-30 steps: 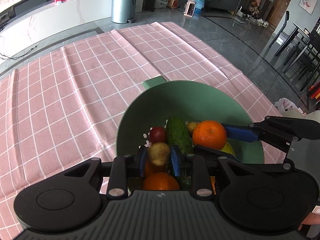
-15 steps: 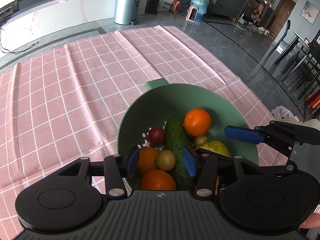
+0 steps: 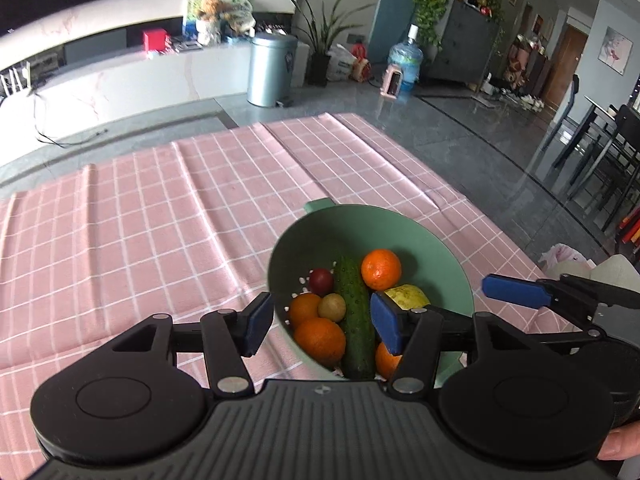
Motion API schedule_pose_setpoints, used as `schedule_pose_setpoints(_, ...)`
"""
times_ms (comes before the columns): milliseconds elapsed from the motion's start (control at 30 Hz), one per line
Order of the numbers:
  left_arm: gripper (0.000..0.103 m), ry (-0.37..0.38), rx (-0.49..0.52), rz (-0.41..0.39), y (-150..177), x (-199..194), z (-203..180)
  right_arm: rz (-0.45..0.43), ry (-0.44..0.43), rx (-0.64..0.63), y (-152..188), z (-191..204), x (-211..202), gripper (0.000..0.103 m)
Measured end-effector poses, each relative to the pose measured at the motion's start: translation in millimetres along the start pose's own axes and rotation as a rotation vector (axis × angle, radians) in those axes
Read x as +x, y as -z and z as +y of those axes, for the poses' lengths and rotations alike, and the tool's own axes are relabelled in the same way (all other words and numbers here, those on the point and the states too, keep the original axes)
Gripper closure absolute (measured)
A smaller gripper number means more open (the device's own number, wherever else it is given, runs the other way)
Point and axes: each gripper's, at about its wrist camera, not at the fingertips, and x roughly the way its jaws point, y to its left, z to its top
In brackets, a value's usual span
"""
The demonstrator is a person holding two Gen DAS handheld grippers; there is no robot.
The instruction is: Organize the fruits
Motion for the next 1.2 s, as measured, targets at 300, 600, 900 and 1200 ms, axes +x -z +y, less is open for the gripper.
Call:
schedule_pose_setpoints(300, 0.037, -0.169, 0.069, -0.105, 29, -43, -12, -0.117, 0.020, 0.027, 22, 18, -51, 0.030)
schedule_pose_setpoints(600, 0.023, -0.292, 0.010, -0.175, 62, -58, -8, -0.170, 0.060, -0.013, 54, 35, -66, 0.028)
schedule_pose_setpoints(900, 0.021, -0.340, 0.034, -0.135, 79, -53, -12, -0.166, 0.042, -0.026, 72, 37, -63, 0.023)
schedule_pose_setpoints(1200, 0.019, -0.330, 0.033, -0.099, 89, -47, -10, -0.159, 0.035, -0.036, 76, 38, -58, 0.023)
